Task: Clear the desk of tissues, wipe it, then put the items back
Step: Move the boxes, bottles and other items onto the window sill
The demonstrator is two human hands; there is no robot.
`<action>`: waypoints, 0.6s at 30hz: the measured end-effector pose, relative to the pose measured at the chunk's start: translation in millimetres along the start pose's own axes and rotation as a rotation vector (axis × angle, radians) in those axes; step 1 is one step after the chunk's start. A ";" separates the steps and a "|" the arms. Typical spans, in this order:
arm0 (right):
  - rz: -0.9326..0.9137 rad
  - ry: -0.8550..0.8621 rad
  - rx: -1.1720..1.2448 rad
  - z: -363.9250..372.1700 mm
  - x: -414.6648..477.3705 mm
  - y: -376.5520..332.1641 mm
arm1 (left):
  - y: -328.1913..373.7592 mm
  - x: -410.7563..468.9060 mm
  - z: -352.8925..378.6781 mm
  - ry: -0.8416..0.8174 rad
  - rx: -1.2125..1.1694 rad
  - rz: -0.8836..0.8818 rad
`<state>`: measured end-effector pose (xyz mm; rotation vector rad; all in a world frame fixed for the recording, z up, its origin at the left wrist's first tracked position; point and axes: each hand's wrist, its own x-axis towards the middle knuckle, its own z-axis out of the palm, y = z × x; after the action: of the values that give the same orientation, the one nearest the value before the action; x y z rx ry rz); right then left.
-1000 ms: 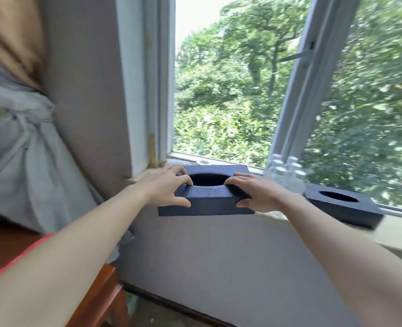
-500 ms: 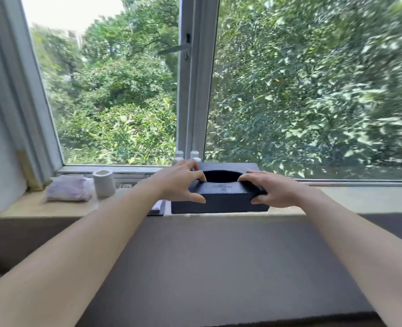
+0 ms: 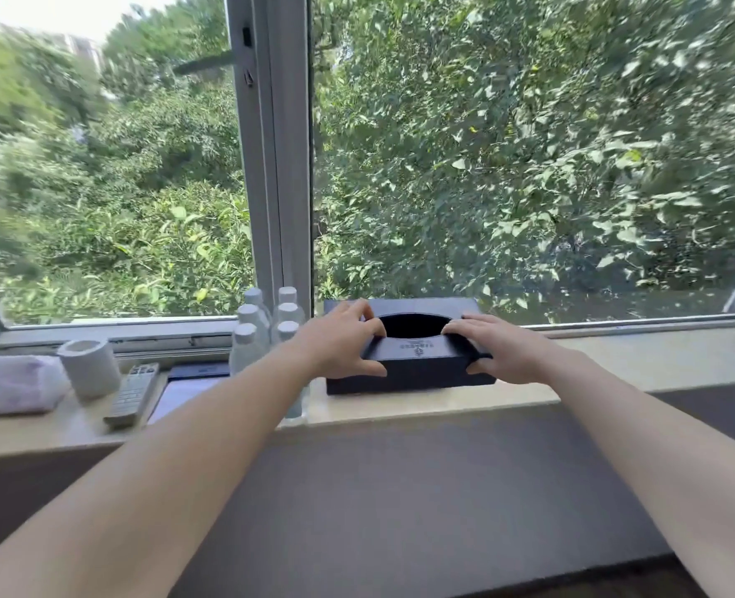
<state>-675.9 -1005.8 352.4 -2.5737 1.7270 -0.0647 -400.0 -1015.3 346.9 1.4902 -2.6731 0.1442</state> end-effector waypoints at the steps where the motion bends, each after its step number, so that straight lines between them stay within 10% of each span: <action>1: 0.007 -0.001 0.005 1.1 4.5 5.2 | 0.3 9.1 2.4 -0.005 0.007 -0.001; 18: 0.057 -0.064 -0.032 58.7 119.3 37.9 | -41.5 90.2 58.1 -0.160 -0.026 -0.174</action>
<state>-662.3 -1129.9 292.9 -2.5172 1.7920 0.0466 -413.2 -1120.1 301.3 1.7870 -2.6339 -0.0212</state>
